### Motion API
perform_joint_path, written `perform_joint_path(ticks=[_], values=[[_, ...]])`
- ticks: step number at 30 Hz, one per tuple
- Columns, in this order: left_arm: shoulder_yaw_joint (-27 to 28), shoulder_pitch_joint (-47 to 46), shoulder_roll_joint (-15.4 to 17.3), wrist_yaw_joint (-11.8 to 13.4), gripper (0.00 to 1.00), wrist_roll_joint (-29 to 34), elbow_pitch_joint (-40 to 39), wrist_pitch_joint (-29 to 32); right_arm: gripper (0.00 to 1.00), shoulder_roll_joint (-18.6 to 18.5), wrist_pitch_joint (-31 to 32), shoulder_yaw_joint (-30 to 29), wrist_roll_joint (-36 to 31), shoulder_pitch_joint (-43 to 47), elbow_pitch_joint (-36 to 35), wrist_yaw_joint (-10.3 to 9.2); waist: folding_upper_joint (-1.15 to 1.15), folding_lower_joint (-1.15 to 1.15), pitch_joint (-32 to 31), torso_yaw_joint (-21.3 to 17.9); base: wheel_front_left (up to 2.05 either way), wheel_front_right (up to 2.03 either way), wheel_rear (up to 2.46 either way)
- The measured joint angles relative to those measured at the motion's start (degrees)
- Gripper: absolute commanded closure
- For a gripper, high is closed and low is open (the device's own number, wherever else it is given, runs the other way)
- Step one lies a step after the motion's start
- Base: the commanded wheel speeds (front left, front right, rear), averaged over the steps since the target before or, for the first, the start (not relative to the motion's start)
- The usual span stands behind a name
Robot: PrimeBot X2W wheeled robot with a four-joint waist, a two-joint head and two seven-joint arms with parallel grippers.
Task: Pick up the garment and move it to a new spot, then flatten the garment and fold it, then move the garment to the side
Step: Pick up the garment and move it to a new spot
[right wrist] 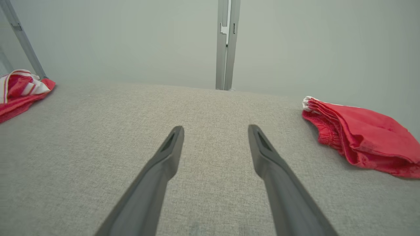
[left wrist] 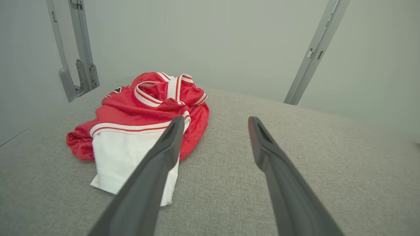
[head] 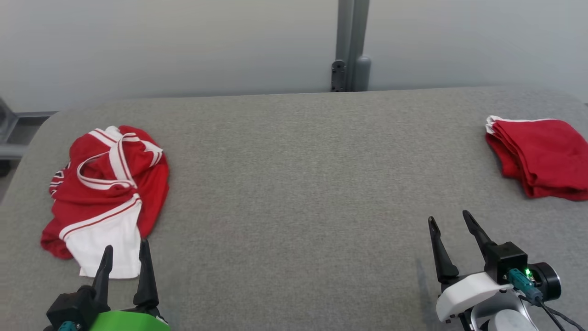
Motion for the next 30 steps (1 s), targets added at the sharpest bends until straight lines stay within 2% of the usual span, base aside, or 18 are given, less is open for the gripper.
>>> perform_joint_path(ticks=[12,16,19,23,30], values=[[1.82,1.57,-0.09,-0.04,0.0,-0.04,0.13,-0.08,0.0,0.1,0.0,4.61,1.92,-3.08,0.96,0.01,0.0,0.0,-0.01,12.59,0.0,0.0,0.0],[1.72,1.52,-0.09,-0.04,0.0,-0.22,-0.16,-0.08,0.0,0.11,0.0,4.63,2.0,-3.51,1.16,0.01,0.0,0.0,0.46,15.57,0.0,0.0,0.0],[0.47,0.33,-0.05,-0.04,0.0,-1.05,0.1,-0.08,0.0,0.14,0.0,4.44,1.68,-3.86,1.15,0.0,0.0,0.0,1.75,16.64,0.0,0.0,0.0],[-2.91,-6.23,0.3,-0.05,0.0,-2.26,2.82,-0.04,0.0,0.12,0.0,3.76,-0.44,-6.76,0.56,0.01,0.0,0.0,4.29,17.36,0.0,0.0,0.0],[-6.94,-23.58,1.8,-0.14,0.0,-6.8,12.78,7.62,0.0,0.16,0.0,3.31,-2.52,-11.89,0.35,0.01,0.0,0.0,10.67,16.81,0.0,0.0,0.0]])
